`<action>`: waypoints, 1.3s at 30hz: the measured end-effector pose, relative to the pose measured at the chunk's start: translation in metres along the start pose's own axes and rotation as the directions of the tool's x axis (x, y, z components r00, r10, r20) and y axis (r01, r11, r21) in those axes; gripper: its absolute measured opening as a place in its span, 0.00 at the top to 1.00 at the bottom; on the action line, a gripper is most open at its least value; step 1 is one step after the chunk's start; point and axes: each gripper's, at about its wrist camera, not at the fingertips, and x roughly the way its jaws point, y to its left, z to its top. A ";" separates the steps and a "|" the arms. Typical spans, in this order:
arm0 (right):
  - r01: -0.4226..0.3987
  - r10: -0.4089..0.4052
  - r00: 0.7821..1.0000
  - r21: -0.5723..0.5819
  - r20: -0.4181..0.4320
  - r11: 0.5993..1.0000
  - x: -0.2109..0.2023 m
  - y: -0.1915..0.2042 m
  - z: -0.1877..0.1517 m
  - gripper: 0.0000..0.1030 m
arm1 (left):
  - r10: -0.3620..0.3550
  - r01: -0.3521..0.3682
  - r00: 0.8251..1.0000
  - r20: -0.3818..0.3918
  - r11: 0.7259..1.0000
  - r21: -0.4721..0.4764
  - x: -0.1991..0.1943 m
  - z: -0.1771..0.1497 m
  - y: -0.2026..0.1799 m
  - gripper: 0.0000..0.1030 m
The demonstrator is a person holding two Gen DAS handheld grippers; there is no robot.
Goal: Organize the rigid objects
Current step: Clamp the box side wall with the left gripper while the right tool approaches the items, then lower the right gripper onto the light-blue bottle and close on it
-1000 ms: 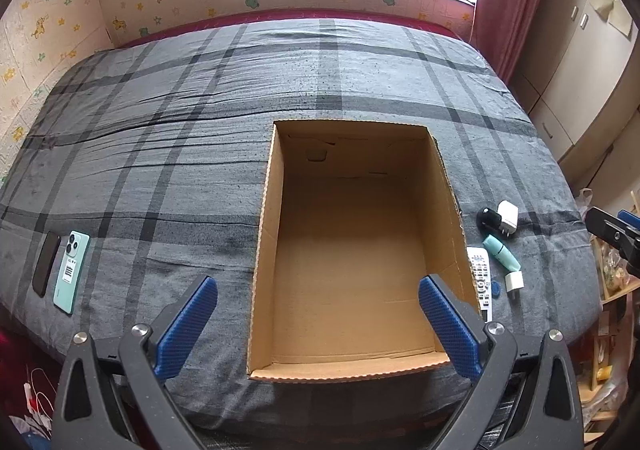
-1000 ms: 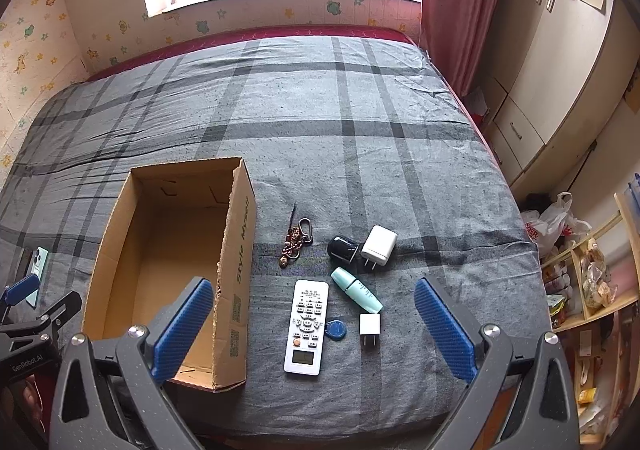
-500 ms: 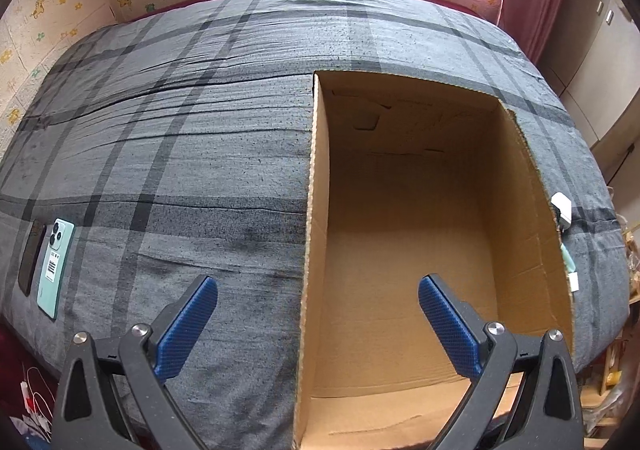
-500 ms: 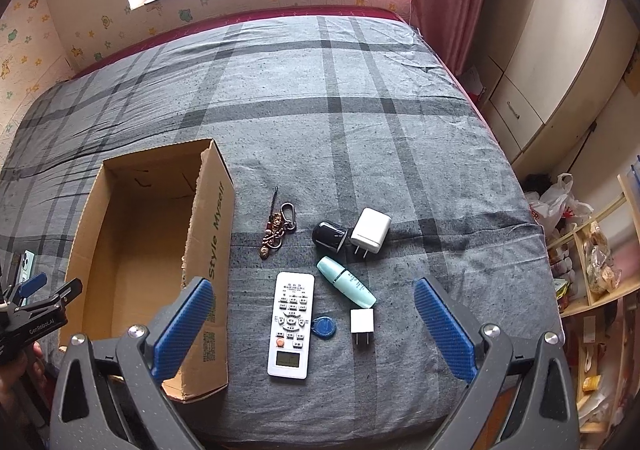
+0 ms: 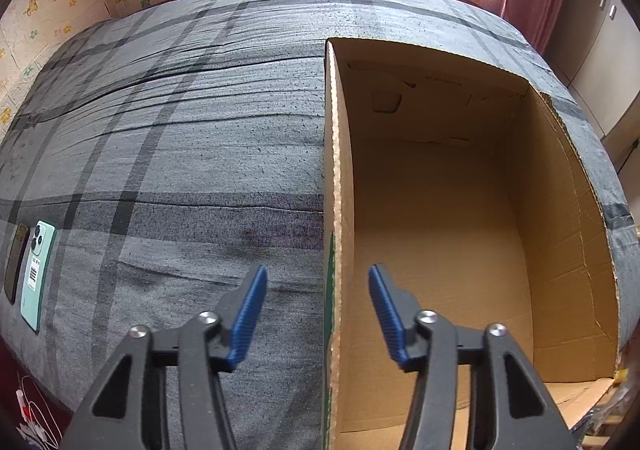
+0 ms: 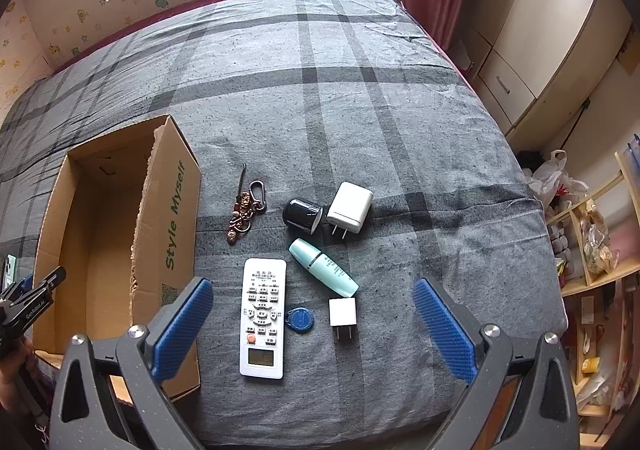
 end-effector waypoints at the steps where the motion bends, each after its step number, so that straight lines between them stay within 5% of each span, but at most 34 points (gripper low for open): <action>1: 0.002 -0.002 1.000 0.001 0.000 1.000 0.002 -0.001 0.001 0.00 | -0.002 0.002 1.000 -0.001 1.000 0.004 0.001 0.000 -0.001 0.67; 5: 0.010 -0.010 1.000 0.006 -0.006 1.000 0.009 -0.007 0.003 0.00 | -0.047 0.047 0.999 -0.004 0.999 0.016 0.005 -0.002 -0.003 0.87; 25: -0.050 0.043 0.993 -0.066 -0.107 0.997 0.107 -0.018 0.006 0.01 | -0.038 0.038 0.999 -0.011 0.999 0.020 0.008 -0.002 -0.002 0.87; 39: -0.086 0.070 0.981 -0.081 -0.182 0.993 0.157 -0.027 0.008 0.17 | -0.029 0.029 1.000 -0.012 0.999 0.023 0.007 -0.003 -0.004 0.87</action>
